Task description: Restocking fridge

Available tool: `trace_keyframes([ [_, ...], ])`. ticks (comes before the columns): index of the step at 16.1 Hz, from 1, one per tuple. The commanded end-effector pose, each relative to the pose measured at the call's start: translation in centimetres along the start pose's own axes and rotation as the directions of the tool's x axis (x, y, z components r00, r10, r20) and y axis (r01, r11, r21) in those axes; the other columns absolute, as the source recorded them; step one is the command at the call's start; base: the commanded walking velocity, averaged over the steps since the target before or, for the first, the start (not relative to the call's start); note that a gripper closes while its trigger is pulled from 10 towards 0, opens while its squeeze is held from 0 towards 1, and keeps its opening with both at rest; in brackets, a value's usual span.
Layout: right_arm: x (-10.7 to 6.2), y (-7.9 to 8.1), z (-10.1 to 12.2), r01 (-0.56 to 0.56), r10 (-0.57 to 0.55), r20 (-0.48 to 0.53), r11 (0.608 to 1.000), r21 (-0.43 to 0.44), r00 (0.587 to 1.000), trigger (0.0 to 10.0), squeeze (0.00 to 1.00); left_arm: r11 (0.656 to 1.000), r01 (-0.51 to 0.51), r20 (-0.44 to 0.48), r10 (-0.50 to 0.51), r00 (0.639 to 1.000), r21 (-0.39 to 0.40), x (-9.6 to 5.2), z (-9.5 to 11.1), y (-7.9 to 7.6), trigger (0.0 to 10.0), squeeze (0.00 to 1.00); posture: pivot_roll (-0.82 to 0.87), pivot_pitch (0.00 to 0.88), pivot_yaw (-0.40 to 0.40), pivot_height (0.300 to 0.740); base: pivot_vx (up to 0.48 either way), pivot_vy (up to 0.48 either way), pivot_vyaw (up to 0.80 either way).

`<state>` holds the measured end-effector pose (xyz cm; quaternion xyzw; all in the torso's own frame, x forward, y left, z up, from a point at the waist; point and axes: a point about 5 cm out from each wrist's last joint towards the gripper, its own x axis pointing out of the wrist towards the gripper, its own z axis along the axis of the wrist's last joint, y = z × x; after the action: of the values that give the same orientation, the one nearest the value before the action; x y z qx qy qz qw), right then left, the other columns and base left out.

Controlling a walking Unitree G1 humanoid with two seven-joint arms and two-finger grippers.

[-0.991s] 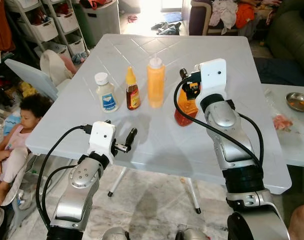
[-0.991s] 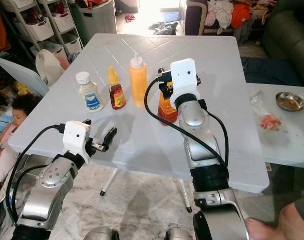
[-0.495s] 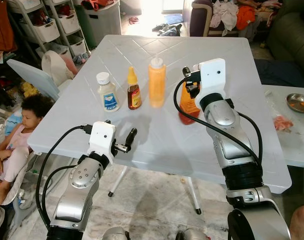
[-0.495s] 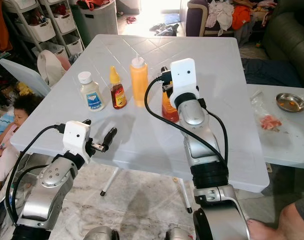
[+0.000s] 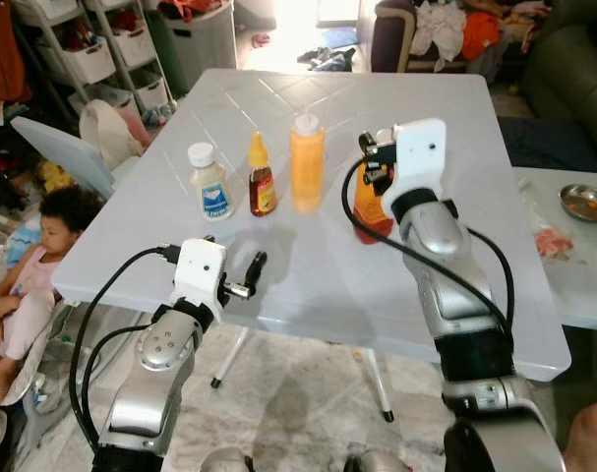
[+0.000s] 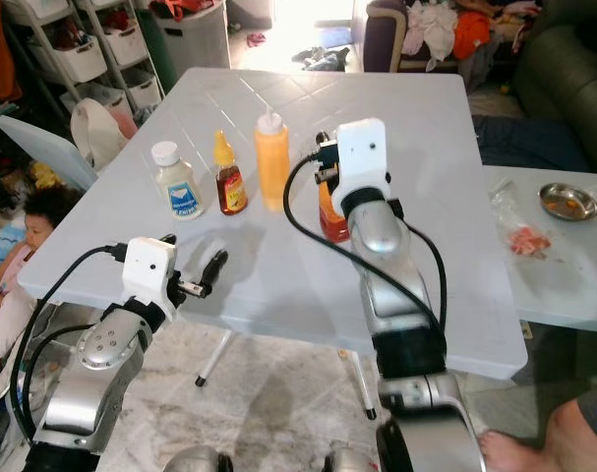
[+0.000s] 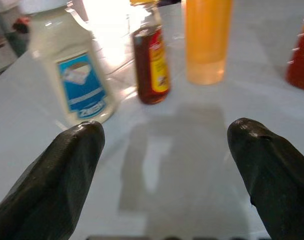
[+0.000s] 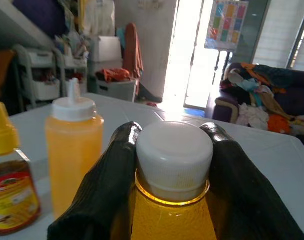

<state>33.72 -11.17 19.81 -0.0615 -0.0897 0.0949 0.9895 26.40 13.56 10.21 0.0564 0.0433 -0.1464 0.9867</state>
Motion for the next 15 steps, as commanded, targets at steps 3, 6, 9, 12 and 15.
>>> trace_keyframes([
  [3, -2.0, 0.7, -0.9, -0.027, 0.028, -0.014, 0.997, 0.074, 1.000, 10.0, 0.00, 0.998, -0.060, 0.000, 0.060, 0.998, 0.005, -0.4, -0.2, 1.3, 10.0, 0.00, 0.02, 0.000, 0.038, 0.740, 0.000, 0.000, 0.00],
  [6, -3.5, 0.3, -1.1, -0.009, 0.010, -0.019, 0.998, 0.060, 1.000, 10.0, 0.00, 0.998, -0.066, 0.030, 0.065, 0.997, 0.005, 0.4, 0.2, 1.2, 10.0, 0.00, -0.02, 0.000, 0.034, 0.740, -0.080, 0.000, 0.00],
  [9, -2.9, -0.9, 0.9, 0.029, -0.032, 0.061, 0.999, 0.036, 0.998, 10.0, 0.00, 0.995, -0.100, 0.039, 0.100, 0.994, -0.009, 0.9, 0.4, 1.9, 10.0, 0.00, -0.04, 0.000, 0.027, 0.740, -0.259, 0.000, 0.00],
  [12, -2.8, -1.2, 0.8, 0.025, -0.028, 0.052, 0.998, 0.054, 0.998, 10.0, 0.00, 0.996, -0.090, 0.044, 0.091, 0.995, -0.013, 1.2, 0.3, 1.4, 10.0, 0.00, -0.04, 0.000, 0.022, 0.740, -0.275, 0.000, 0.00],
  [15, -3.2, -1.0, -0.1, 0.043, -0.044, 0.012, 0.996, 0.081, 0.999, 10.0, 0.00, 0.996, -0.081, 0.032, 0.082, 0.996, -0.027, 0.9, -0.3, 0.8, 10.0, 0.00, -0.04, 0.000, 0.024, 0.740, -0.303, 0.000, 0.00],
])
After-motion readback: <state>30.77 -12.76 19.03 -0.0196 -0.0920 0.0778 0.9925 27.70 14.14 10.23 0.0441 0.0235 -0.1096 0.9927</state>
